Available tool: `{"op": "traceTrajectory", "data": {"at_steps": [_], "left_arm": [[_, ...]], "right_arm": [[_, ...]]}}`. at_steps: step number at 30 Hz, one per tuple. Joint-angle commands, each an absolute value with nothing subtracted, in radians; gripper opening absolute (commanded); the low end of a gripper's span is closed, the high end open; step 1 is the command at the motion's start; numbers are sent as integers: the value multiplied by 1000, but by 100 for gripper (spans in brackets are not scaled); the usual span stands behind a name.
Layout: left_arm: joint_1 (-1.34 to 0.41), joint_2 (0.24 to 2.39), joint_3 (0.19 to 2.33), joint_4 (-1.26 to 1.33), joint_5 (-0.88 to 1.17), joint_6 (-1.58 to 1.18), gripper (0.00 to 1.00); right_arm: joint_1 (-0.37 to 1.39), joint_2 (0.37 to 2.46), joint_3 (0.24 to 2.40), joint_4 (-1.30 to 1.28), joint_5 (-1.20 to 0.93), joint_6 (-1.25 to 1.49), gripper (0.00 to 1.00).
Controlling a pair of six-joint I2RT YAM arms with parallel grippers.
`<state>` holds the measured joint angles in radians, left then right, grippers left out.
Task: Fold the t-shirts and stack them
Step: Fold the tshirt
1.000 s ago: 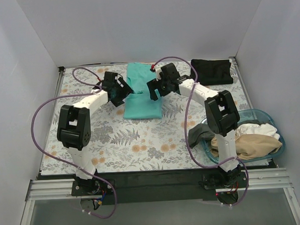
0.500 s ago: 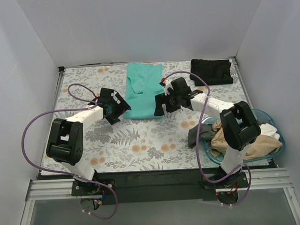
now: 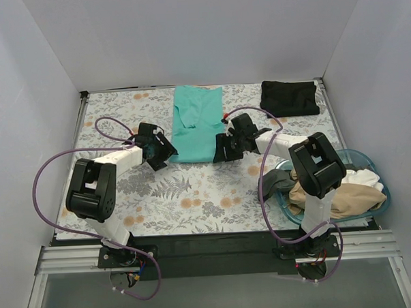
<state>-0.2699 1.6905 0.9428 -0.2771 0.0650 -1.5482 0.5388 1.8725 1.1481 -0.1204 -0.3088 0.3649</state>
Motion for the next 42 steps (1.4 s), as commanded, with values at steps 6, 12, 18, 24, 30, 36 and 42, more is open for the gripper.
{"op": "traceTrajectory", "data": {"at_steps": [6,12,18,24,30,36,42], "left_arm": [[-264,1761,959,-264,84,-1528,41],[-265,1763,924,-250,130,-1531,1],[-267,1654,803,-227,135,-1546,0],[-287,1478,634,-225,112,-1572,0],[-406,1266,496,-261,88,-1647,0],[-495,948,405,-442,34,-1761,0],[-511,735,428,-612,110,-1790,0]], "right_arm": [[537,1924,1177,-87,-267,422,49],[535,1902,1149,-89,-304,419,18],[537,1833,1054,-83,-324,413,1],[557,1700,899,-78,-345,390,1],[636,1522,760,-80,-361,397,1],[739,1304,598,-130,-305,480,1],[804,1126,571,-293,-317,499,1]]}}
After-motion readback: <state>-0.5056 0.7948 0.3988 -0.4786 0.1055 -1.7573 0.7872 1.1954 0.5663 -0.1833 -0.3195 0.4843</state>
